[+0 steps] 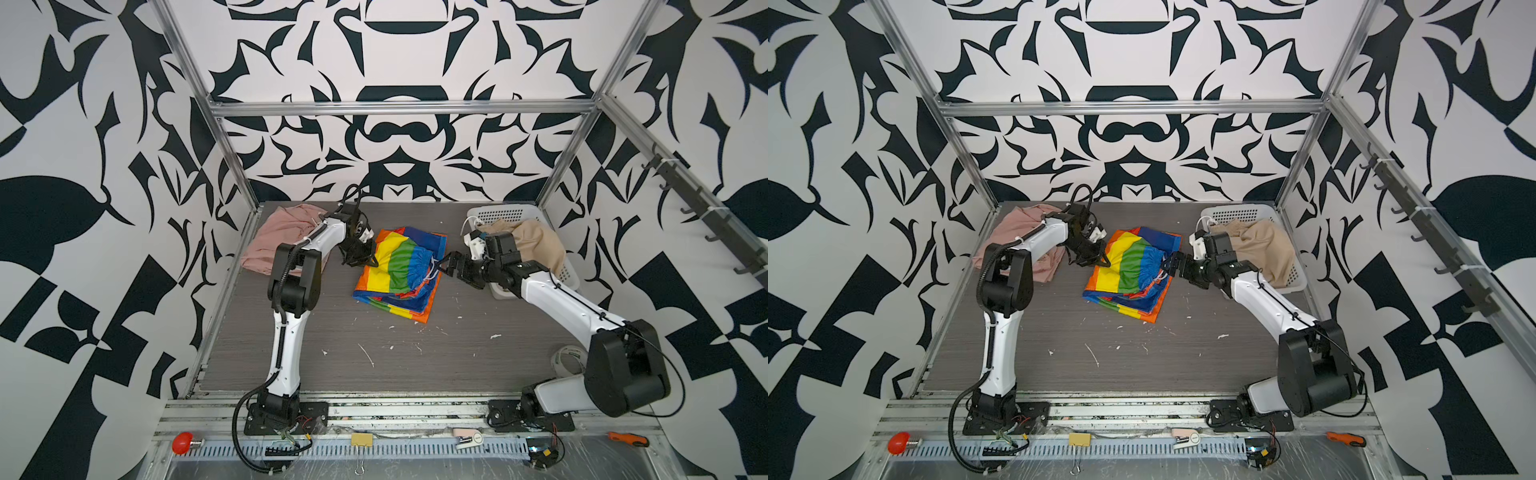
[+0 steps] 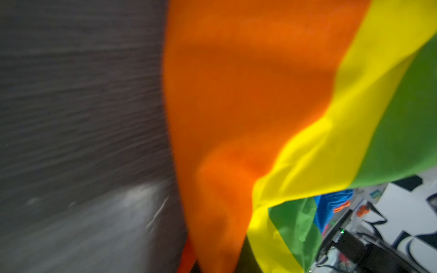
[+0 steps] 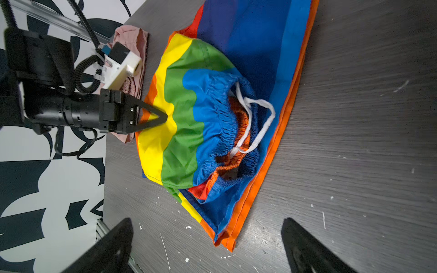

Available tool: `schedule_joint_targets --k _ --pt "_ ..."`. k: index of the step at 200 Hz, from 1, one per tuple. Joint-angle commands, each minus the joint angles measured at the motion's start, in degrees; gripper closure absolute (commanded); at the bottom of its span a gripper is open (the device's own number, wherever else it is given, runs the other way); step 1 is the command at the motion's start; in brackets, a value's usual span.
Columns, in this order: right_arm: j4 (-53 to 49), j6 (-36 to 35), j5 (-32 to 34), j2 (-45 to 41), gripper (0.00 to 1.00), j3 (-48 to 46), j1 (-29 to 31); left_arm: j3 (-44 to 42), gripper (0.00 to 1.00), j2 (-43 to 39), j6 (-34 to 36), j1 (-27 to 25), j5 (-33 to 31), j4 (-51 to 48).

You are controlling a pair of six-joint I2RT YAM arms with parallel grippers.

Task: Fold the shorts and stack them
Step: 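Carry the folded rainbow shorts with the left gripper onto the pink garment stack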

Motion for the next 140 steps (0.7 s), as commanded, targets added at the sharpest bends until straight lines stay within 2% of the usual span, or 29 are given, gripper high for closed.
schedule_joint_targets --k 1,31,62,78,100,140 --pt "1.76 -0.14 -0.36 -2.02 0.00 -0.08 -0.20 9.61 1.00 -2.08 5.31 -0.15 -14.27 -14.36" --pt "3.26 0.95 -1.01 -1.35 0.00 0.01 -0.13 20.26 1.00 -0.88 9.01 -0.07 -36.76 -24.13" --pt "4.89 1.96 -1.91 -0.19 0.01 0.53 -0.17 20.87 1.00 -4.54 11.14 0.51 -51.54 -21.77" --pt "5.47 2.27 -2.31 0.44 0.01 0.97 0.09 21.88 1.00 -5.14 13.77 1.05 -55.64 -20.53" --pt "6.27 2.42 -2.33 1.19 0.00 1.40 0.83 24.50 1.00 -5.66 15.57 2.17 -55.90 -20.56" --pt "8.99 3.20 -2.84 3.28 0.01 1.68 2.06 22.54 1.00 -8.12 18.22 3.14 -59.73 -15.99"
